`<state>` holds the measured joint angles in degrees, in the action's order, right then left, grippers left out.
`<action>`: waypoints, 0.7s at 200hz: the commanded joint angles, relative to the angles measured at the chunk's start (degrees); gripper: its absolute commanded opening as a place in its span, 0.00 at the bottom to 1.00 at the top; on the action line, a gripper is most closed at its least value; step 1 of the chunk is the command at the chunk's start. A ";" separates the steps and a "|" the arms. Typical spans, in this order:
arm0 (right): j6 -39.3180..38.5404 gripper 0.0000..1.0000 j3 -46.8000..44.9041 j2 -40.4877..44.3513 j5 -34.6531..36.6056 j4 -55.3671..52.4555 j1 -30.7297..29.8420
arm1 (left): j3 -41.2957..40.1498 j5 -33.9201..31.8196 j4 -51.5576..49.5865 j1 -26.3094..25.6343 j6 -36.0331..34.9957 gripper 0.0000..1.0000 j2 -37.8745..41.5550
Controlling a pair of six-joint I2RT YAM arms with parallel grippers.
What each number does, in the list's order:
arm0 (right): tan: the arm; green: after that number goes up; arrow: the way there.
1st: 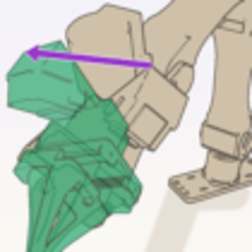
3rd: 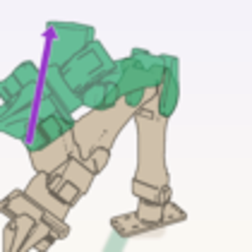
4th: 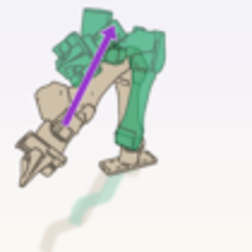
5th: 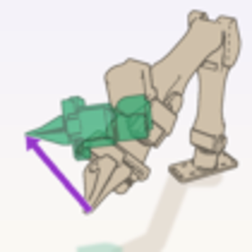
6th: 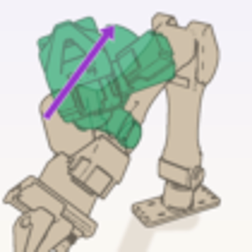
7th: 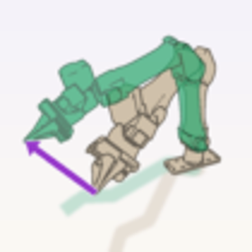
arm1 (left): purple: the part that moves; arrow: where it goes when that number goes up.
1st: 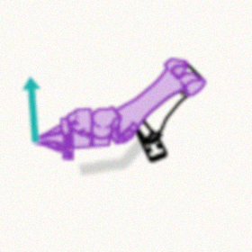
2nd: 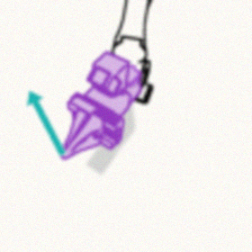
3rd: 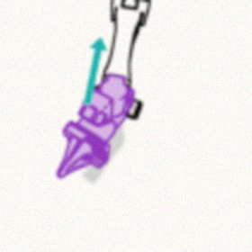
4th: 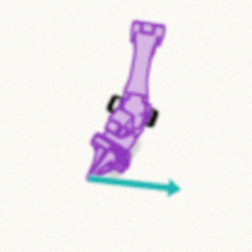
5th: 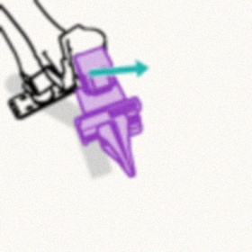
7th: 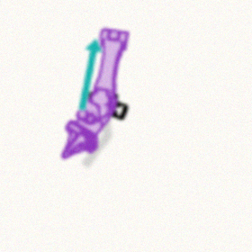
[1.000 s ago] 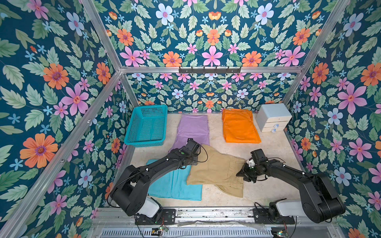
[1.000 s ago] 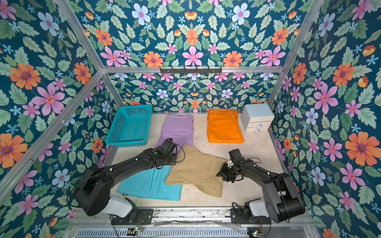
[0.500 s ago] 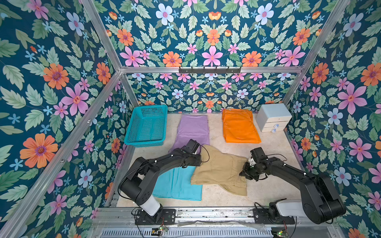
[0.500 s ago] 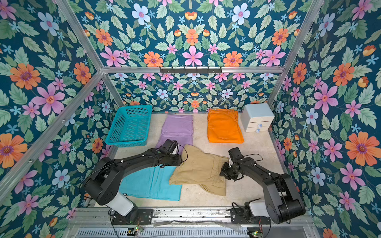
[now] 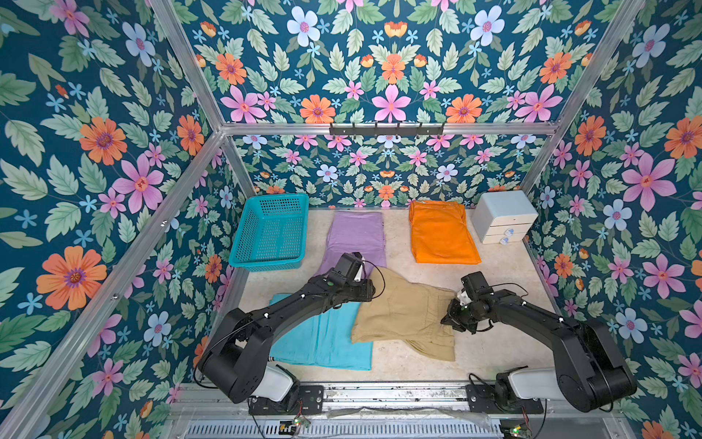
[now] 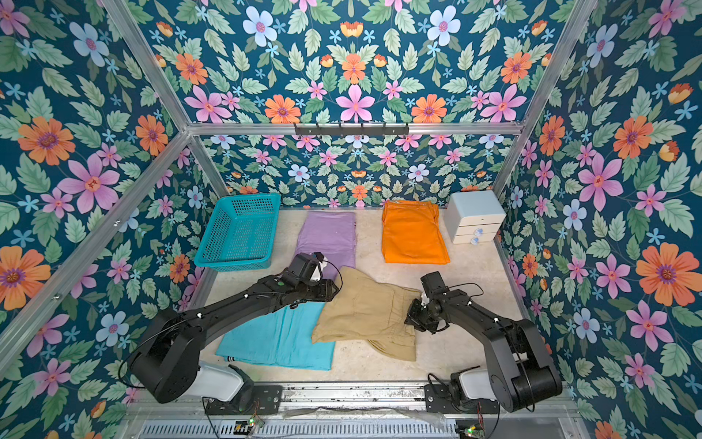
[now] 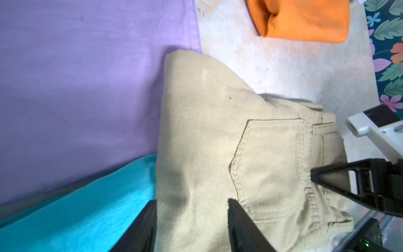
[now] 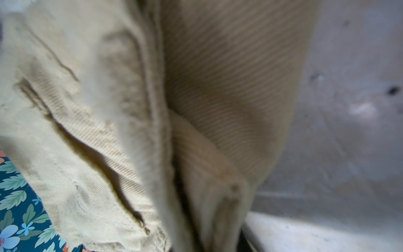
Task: Put the folded long pants in the basket
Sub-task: Pick up the long pant at the center of the board.
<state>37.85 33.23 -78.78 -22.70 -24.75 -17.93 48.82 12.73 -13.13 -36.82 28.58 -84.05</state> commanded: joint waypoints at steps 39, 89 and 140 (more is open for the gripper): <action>-1.20 0.00 -0.62 -0.77 8.25 -4.78 0.09 | 0.60 -2.14 -1.26 0.08 -0.23 0.56 -5.52; -1.42 0.00 -0.45 -0.76 8.24 -5.11 0.05 | 0.05 0.66 1.92 0.08 0.69 0.34 -9.11; -2.28 0.00 -0.02 0.16 8.34 -6.44 0.07 | 2.04 -1.77 0.17 0.08 1.21 0.07 -7.62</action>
<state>36.91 33.43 -78.98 -22.74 -25.04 -17.93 49.76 12.75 -11.73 -36.77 29.28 -92.86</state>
